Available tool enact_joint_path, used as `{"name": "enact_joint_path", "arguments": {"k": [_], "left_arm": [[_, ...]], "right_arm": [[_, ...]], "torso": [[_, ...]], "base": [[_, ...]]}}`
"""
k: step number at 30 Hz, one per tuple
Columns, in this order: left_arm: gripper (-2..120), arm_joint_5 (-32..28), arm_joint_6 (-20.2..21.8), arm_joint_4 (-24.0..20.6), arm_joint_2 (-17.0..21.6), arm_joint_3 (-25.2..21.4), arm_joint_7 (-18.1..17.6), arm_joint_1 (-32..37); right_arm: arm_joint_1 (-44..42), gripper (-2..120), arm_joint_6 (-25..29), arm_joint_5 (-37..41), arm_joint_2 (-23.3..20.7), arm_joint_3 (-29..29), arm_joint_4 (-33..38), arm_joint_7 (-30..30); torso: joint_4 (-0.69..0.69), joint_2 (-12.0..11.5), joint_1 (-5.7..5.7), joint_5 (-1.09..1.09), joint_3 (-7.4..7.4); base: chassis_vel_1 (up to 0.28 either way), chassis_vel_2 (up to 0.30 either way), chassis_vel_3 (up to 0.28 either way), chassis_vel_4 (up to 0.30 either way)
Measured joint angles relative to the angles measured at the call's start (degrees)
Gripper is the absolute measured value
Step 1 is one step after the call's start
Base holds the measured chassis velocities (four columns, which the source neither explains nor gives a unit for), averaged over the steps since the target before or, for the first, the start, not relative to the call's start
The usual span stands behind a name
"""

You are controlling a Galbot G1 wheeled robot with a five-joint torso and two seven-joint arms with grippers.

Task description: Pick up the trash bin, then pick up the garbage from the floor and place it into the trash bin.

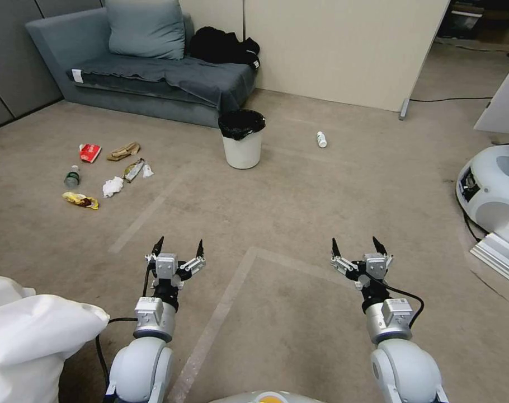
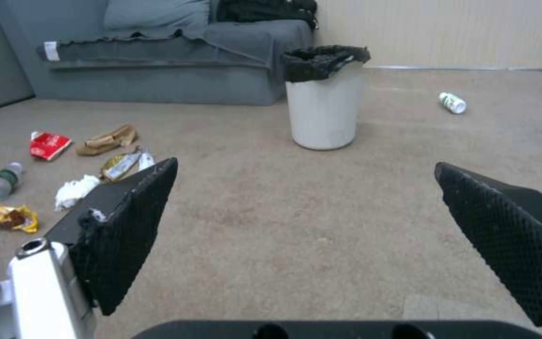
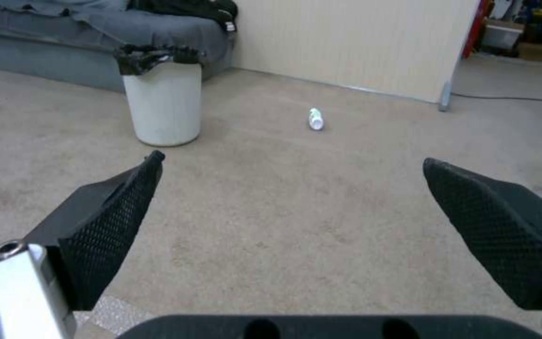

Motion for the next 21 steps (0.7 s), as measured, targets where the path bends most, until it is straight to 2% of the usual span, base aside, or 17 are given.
{"name": "enact_joint_path", "arguments": {"k": [8, 10, 12, 13, 16, 17, 19, 21], "left_arm": [[100, 0.24, 0.73, -1.61, -0.02, -0.33, -0.32, 0.98], [100, 1.29, 3.54, -6.28, -0.14, -1.66, -2.23, 4.15], [100, 1.47, 3.98, -7.05, -0.16, -1.87, -2.53, 4.66], [100, 2.20, 5.89, -10.15, -0.23, -2.73, -3.81, 6.74], [100, 2.82, 7.63, -13.37, -0.32, -3.62, -5.02, 8.97], [100, 2.82, 8.21, -14.40, -0.31, -3.57, -5.23, 9.81], [100, 2.79, 9.54, -15.98, -0.21, -3.60, -6.01, 10.79], [100, 2.71, 12.25, -19.26, 0.03, -3.70, -7.65, 12.78]], "right_arm": [[-1.35, 100, 0.66, -0.37, 0.43, 0.52, 1.44, 0.00], [-6.57, 100, 3.86, -2.04, 2.21, 2.67, 6.78, 0.01], [-7.39, 100, 4.37, -2.30, 2.49, 3.02, 7.58, 0.03], [-10.73, 100, 6.43, -3.39, 3.63, 4.38, 11.04, 0.12], [-14.27, 100, 8.58, -4.51, 4.84, 5.84, 14.65, 0.23], [-17.17, 100, 10.86, -4.60, 5.84, 7.03, 17.54, -0.20], [-17.79, 100, 12.09, -3.30, 6.15, 7.48, 18.20, -1.40], [-17.86, 100, 12.87, -2.49, 6.18, 7.93, 18.50, -2.51]], "torso": [[0.01, 0.00, 0.00, 0.00, 0.00], [0.00, 0.00, 0.00, 0.00, 0.00], [0.00, 0.00, 0.00, 0.00, 0.00], [-0.01, 0.00, 0.00, 0.00, 0.00], [0.01, 0.00, -0.01, 0.01, -0.01], [-0.04, 0.00, 0.00, -0.05, -0.01], [-0.04, 0.00, 0.00, -0.09, -0.01], [0.01, 0.00, 0.00, 0.06, -0.01]], "base": [[0.000, 0.000, 0.000, 0.000], [0.000, 0.000, 0.000, 0.000], [0.000, 0.000, 0.000, 0.000], [0.000, 0.000, 0.000, 0.000], [0.000, 0.000, 0.000, 0.000], [0.000, 0.000, 0.000, 0.000], [0.000, 0.000, 0.000, 0.000], [0.000, 0.000, 0.000, 0.000]]}}
